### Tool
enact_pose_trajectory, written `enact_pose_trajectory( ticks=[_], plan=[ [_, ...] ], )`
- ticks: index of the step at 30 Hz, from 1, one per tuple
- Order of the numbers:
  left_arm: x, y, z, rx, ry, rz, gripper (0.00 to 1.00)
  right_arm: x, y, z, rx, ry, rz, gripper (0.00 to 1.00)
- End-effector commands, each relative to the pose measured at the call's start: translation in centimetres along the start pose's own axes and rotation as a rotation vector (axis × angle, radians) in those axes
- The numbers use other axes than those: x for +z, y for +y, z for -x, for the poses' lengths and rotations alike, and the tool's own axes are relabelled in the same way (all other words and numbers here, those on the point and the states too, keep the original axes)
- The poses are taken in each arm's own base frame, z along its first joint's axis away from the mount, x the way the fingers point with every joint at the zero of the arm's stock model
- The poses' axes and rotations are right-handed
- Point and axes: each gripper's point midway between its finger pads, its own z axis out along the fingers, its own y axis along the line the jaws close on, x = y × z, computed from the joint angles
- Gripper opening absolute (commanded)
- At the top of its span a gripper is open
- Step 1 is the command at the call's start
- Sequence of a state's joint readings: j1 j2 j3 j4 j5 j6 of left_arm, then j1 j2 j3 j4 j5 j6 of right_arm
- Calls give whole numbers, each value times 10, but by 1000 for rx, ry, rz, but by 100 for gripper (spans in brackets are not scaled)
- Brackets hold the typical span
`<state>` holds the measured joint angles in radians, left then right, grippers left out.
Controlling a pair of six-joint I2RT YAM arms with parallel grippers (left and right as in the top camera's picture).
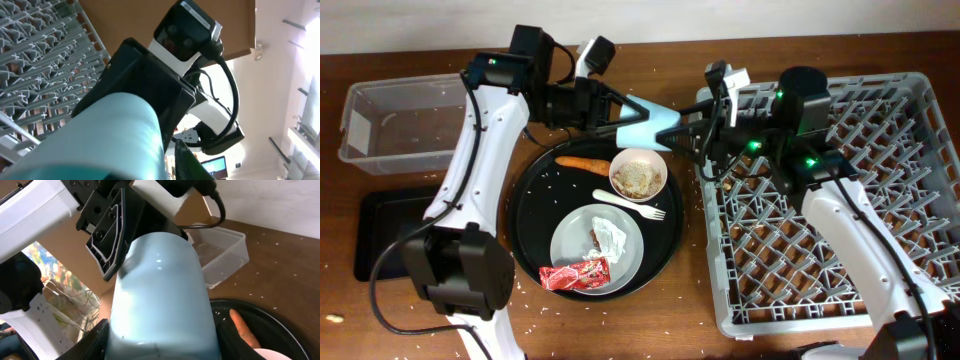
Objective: Sort waste into correct bins and load items into the dishwasher rack
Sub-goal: 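Pass the blue cup from the left gripper to the right gripper, then lower the blue cup upside down into the rack, open right gripper, then grasp the white bowl of food scraps with the left gripper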
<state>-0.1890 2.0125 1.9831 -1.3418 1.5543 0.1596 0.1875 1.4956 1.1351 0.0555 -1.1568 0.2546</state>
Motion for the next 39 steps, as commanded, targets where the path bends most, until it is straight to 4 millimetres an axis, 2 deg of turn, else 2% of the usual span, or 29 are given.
enact_pose_trajectory(
  ticks=[1,2,5,11,13,15,16,18,22,24,27,28,30,32,34,37,39],
  plan=[
    [2,-2,1,21,5,5,45,0,1,4,-22,-5,3,43],
    [1,-2,2,28,4,4,48,-3,-2,5,-17,-9,-6,43],
    [-4,-1,7,60,-11,9,58,-34,-30,5,63,-31,-97,43],
    [-40,6,28,158,-89,57,61,-92,-77,-20,264,-35,-316,44],
    [-51,25,32,171,-103,168,62,-105,-84,-27,296,-28,-400,44],
    [-64,56,34,157,-102,355,64,-120,-83,-32,319,-16,-526,44],
    [-71,73,33,148,-95,464,64,-130,-79,-35,326,-7,-608,44],
    [-81,91,33,139,-88,585,65,-149,-67,-42,343,11,-749,44],
    [-99,114,31,121,-75,756,65,-208,-20,-72,415,102,-1101,44],
    [-110,125,30,114,-68,845,65,-239,16,-95,486,172,-1266,44],
    [-122,135,29,106,-62,936,65,-269,35,-131,632,267,-1438,44],
    [-126,138,28,104,-59,965,65,-274,37,-139,674,291,-1468,45],
    [-133,142,28,100,-56,1008,66,-273,27,-143,706,330,-1472,44],
    [-133,143,27,99,-55,1013,66,-278,3,-152,771,413,-1520,44],
    [-133,143,27,99,-56,1014,66,-274,-18,-166,843,514,-1507,44],
    [-133,143,27,99,-56,1014,66,-268,-42,-185,925,630,-1479,44],
    [-133,143,27,99,-56,1014,66,-264,-57,-191,943,654,-1466,44]
  ],
)
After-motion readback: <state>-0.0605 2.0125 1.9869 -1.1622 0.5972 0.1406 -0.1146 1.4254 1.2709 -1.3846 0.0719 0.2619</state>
